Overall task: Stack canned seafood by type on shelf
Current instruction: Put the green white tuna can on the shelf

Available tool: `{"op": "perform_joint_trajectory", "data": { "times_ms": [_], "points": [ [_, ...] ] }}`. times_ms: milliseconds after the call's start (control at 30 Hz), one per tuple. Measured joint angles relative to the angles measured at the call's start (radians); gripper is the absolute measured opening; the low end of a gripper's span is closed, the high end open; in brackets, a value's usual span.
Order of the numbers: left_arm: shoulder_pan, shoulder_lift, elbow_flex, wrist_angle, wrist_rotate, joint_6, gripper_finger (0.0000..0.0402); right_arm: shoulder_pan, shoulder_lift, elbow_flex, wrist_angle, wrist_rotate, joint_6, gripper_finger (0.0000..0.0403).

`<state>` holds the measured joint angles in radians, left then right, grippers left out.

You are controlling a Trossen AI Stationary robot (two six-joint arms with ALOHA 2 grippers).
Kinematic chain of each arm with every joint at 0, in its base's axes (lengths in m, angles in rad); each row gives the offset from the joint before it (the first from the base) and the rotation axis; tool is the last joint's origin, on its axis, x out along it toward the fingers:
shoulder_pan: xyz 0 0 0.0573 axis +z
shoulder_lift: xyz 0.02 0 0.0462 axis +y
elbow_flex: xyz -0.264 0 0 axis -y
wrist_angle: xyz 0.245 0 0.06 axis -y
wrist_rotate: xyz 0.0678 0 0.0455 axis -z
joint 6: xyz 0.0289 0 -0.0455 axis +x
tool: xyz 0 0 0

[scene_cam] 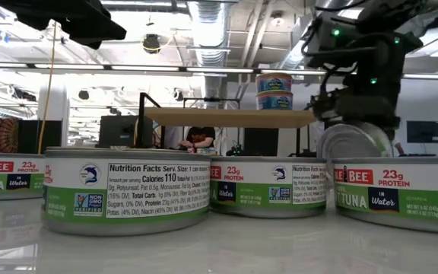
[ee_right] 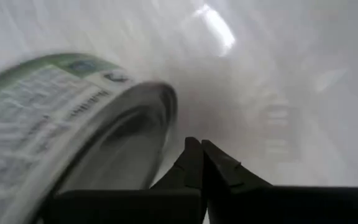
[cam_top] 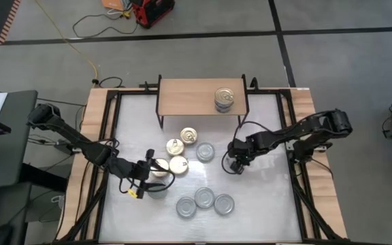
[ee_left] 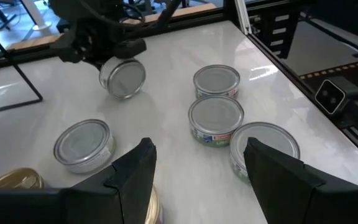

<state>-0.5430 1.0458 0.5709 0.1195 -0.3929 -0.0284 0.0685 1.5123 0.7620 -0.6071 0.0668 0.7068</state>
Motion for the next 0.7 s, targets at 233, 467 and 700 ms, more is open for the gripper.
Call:
{"op": "perform_joint_trajectory", "data": {
  "times_ms": [233,467,700],
  "points": [
    [0.0,0.0,0.0,-0.001,-0.012,-0.005,0.0233,-0.022,-0.017,-0.001,-0.025,0.021,-0.009,0.006],
    [0.0,0.0,0.0,0.005,-0.013,0.002,0.0233,-0.023,-0.093,0.034,-0.153,0.121,-0.007,0.0062],
    [0.0,0.0,0.0,0.009,-0.016,0.031,0.0233,0.0,-0.214,0.093,-0.242,0.159,-0.011,0.0062]
  ]
}}
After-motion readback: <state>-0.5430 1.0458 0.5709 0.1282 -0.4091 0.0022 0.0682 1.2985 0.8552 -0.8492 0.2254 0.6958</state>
